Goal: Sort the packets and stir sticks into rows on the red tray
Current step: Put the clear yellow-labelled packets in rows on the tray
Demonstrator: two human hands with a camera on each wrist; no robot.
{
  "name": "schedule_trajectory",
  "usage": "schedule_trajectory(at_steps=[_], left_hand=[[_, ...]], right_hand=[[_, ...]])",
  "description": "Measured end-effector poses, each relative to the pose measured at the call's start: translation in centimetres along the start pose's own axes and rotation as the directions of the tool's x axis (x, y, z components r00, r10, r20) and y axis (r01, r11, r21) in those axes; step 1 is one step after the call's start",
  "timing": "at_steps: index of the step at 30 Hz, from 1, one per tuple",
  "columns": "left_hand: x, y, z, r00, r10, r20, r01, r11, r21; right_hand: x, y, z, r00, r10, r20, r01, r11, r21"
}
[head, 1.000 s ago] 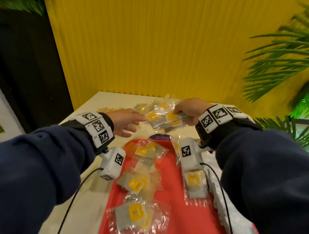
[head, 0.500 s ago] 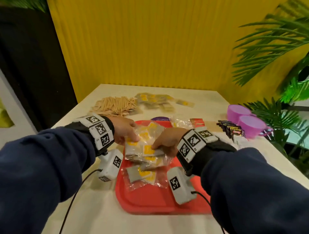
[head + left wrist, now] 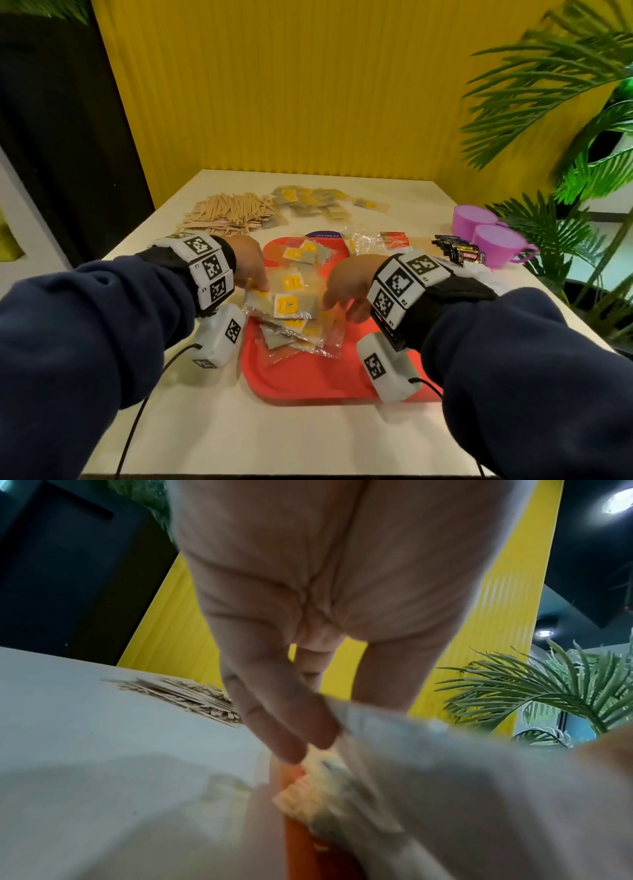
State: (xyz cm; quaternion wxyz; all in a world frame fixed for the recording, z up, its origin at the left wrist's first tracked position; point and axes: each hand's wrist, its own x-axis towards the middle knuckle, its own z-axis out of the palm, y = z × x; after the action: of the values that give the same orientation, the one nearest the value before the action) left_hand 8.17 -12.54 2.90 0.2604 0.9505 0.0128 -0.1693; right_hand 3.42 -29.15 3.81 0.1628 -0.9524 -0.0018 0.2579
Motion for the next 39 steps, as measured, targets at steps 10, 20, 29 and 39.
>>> schedule_trajectory(at_steps=[10, 20, 29, 39], left_hand=[[-2.1, 1.2, -1.9, 0.973, 0.177, -0.147, -0.194, 0.974, -0.114], [-6.4, 4.8, -0.8, 0.793, 0.561, -0.239, -0.604, 0.671, -0.430], [-6.6, 3.1, 3.6, 0.851, 0.368, -0.374, -0.525, 0.595, -0.608], [-8.5, 4.7, 6.8, 0.860, 0.422, -0.286, -0.491, 0.536, -0.687]], right_hand=[[-3.6, 1.4, -0.3, 0.972, -0.113, -0.205, 0.137, 0.985, 0.104], [-5.8, 3.0, 1.1, 0.770, -0.226, -0.597, 0.444, 0.861, 0.247], [-7.3, 8.4, 2.8, 0.828, 0.037, -0.559, 0.522, 0.313, 0.794], [-6.6, 6.8, 4.7, 0.897, -0.103, -0.431, 0.442, 0.264, 0.857]])
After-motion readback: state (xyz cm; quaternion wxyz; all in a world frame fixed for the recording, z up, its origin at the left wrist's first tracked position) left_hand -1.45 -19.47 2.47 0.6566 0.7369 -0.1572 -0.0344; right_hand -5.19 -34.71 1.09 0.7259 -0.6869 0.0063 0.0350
